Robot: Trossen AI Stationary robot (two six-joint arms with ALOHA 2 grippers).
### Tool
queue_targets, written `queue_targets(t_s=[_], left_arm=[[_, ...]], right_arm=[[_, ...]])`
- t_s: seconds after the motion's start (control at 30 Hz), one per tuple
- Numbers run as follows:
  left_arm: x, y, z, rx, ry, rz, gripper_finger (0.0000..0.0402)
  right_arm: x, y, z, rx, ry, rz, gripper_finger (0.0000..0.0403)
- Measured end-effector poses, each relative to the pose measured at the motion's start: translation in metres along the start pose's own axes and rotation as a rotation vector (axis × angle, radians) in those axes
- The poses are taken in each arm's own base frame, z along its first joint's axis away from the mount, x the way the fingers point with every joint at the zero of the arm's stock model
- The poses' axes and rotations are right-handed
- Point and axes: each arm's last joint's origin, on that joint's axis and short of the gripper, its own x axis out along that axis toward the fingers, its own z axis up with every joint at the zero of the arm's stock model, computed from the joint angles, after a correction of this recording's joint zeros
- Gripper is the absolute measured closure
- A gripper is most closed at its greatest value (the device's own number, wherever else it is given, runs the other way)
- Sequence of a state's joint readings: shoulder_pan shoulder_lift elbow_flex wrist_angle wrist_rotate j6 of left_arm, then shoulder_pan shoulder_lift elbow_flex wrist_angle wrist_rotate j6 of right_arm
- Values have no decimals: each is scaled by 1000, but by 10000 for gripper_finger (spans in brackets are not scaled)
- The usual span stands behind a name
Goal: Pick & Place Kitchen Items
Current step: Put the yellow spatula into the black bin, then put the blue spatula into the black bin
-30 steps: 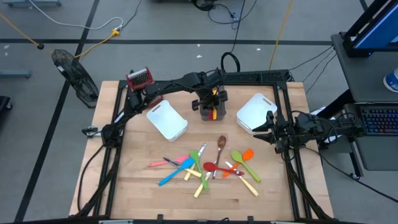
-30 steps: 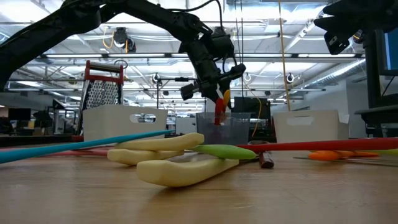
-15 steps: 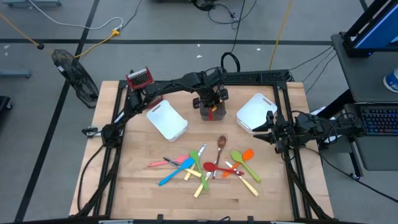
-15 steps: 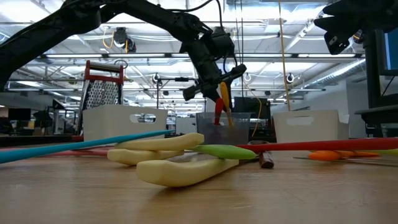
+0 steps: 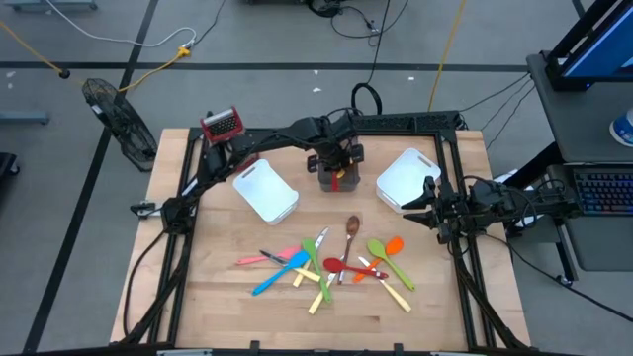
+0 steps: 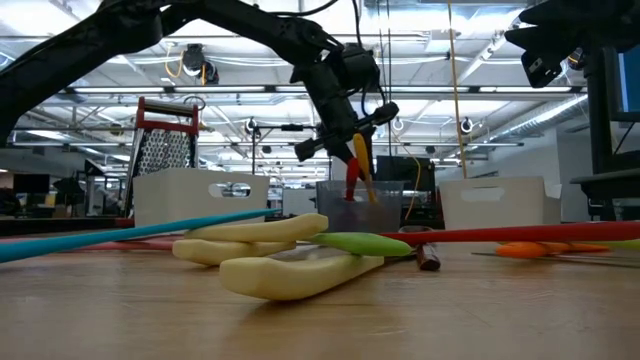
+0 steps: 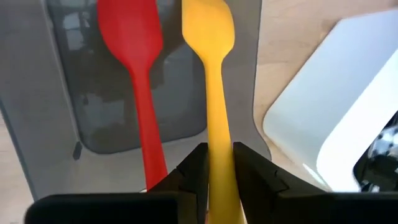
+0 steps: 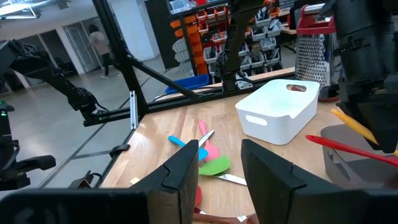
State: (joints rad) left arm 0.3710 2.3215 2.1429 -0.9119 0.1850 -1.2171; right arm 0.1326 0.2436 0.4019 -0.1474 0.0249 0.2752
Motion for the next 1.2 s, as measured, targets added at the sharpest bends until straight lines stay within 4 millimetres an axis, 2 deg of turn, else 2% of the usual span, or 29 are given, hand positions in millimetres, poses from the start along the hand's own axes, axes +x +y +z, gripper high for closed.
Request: queue_targets(t_s=[0.1,0.4,0.6,0.83,1.03,1.2], left_arm=[[0,0,-2,37,-3,8,309],[0,-1,-5,60,1,13,205],[-12,-3,-4,112,43,-30,174],[-50,-14,-15,211,38,-115,172],[-88,-26,-46,296,10,-175,172],[-112,-35,-78,358,-57,-202,172]], right_arm=[[0,0,0,0,0,0,289],[0,0,0,0,0,0,289],[0,0,0,0,0,0,289],[0,0,0,0,0,0,289],[0,0,0,0,2,0,289],[0,0,0,0,2,0,289]])
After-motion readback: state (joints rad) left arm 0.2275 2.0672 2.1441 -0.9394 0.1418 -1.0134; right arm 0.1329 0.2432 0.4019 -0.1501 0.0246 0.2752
